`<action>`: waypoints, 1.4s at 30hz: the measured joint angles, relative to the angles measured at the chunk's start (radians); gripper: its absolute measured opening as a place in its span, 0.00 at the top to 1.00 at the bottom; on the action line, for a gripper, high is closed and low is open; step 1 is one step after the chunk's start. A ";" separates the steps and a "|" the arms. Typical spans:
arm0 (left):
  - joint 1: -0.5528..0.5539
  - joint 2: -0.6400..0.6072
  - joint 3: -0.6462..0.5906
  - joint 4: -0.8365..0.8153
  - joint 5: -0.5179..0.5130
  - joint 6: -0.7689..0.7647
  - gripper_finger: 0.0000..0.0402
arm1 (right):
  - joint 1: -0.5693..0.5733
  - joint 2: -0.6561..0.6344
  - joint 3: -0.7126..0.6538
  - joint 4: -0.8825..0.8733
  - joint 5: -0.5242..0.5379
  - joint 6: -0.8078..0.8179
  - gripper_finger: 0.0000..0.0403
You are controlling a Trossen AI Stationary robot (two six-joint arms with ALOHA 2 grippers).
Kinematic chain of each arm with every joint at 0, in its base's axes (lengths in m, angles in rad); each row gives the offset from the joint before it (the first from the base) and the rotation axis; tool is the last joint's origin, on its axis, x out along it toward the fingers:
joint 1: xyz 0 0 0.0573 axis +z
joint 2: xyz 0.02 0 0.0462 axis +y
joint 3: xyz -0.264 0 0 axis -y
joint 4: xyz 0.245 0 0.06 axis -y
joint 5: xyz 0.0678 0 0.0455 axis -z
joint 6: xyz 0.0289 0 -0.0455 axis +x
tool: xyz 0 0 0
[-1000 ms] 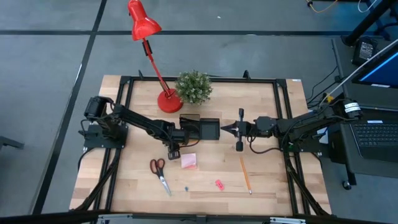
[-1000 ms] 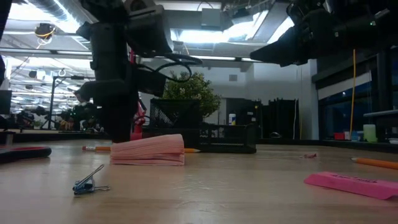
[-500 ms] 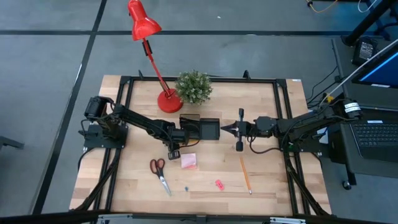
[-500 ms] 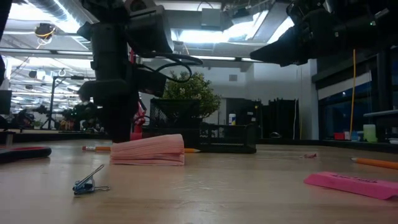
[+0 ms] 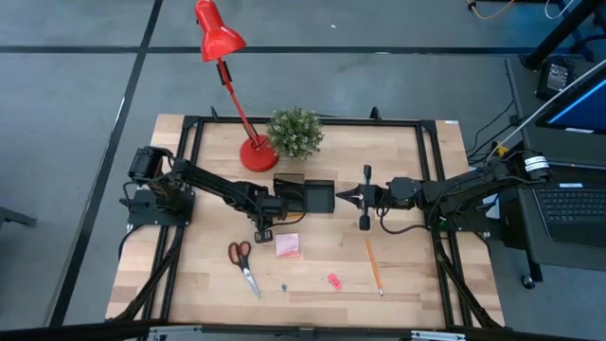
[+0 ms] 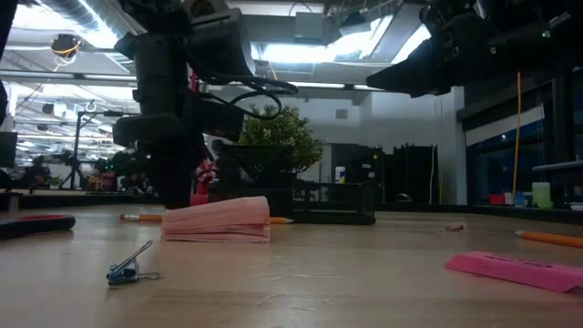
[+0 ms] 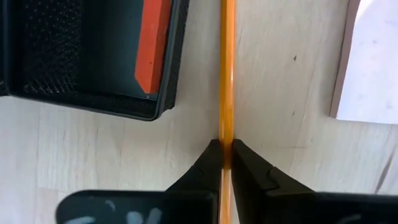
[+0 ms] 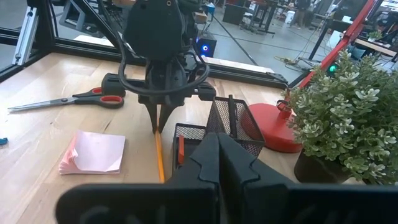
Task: Pick and place office supplies into organizer
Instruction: Put the orange pencil into the black desk organizer
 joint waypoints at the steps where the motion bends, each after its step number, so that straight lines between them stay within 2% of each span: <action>1: 0.000 0.000 0.000 -0.001 0.001 0.008 0.97 | 0.000 0.000 0.000 0.000 0.000 0.000 1.00; 11: -0.004 -0.104 -0.008 -0.040 0.023 0.039 0.97 | 0.000 0.001 0.000 -0.018 0.000 0.015 1.00; 15: -0.009 -0.162 -0.008 -0.050 -0.027 0.039 0.97 | 0.000 0.000 0.000 -0.029 0.000 0.021 1.00; 22: -0.008 -0.253 -0.007 -0.047 -0.049 0.034 0.97 | 0.000 0.000 0.000 -0.033 0.000 0.021 1.00; 35: -0.006 -0.402 0.002 -0.183 -0.151 -0.016 0.97 | 0.000 0.000 0.000 -0.033 0.000 0.022 1.00; 42: -0.002 -0.403 0.123 -0.393 -0.259 -0.016 0.97 | 0.000 0.001 0.000 -0.029 0.000 0.022 1.00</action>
